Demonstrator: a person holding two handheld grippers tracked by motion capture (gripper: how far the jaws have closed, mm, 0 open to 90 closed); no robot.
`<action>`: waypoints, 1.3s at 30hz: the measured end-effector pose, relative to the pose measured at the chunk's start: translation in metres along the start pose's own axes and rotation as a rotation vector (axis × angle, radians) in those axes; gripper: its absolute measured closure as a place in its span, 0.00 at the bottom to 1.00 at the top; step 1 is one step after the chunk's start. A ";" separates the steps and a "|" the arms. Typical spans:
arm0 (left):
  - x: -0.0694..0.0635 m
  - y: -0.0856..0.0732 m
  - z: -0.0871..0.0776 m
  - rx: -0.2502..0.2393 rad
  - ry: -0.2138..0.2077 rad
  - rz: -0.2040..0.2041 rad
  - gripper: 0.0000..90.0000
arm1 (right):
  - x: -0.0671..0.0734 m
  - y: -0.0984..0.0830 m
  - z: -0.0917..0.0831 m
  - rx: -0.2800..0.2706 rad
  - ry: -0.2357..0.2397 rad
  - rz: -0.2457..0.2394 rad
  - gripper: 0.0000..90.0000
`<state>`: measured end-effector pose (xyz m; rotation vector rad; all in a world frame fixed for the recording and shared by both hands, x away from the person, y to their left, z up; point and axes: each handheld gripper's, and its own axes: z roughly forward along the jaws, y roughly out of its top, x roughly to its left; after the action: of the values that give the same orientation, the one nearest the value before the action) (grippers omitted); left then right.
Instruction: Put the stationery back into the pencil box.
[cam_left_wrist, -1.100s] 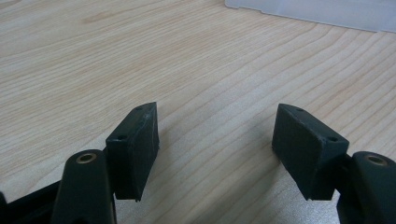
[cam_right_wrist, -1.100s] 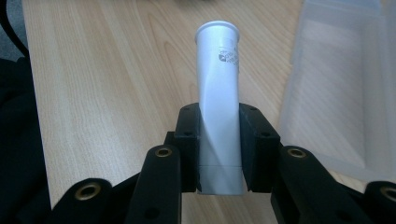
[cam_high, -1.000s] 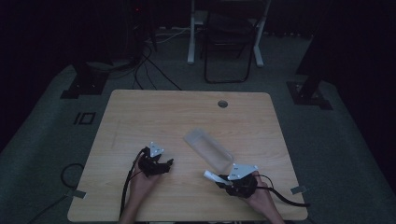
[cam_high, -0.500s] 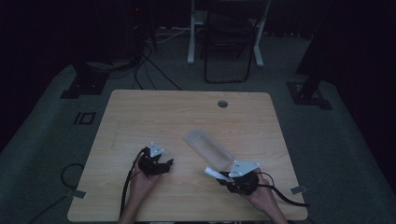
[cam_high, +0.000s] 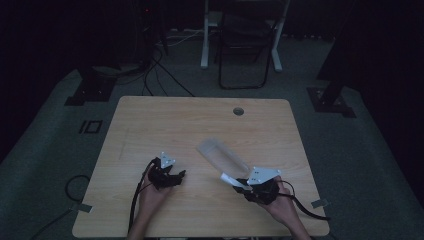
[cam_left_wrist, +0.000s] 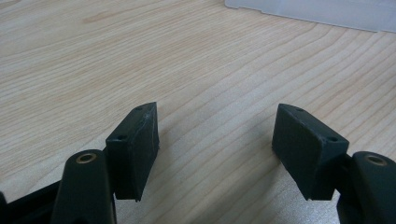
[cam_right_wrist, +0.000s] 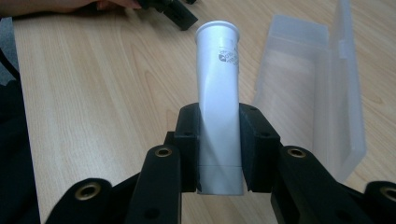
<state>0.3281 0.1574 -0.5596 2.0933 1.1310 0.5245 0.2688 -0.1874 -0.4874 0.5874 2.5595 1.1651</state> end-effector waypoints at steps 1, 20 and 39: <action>0.000 0.000 0.000 0.000 0.000 0.000 0.36 | -0.001 0.000 0.000 -0.002 -0.001 -0.001 0.79; 0.000 0.000 0.000 0.000 0.000 0.000 0.36 | -0.008 0.012 -0.003 -0.030 -0.018 0.011 0.79; 0.000 0.000 0.000 0.000 0.000 -0.001 0.36 | -0.015 0.017 -0.004 -0.034 -0.038 0.027 0.79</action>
<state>0.3281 0.1574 -0.5596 2.0930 1.1317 0.5243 0.2848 -0.1869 -0.4706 0.6320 2.5018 1.1924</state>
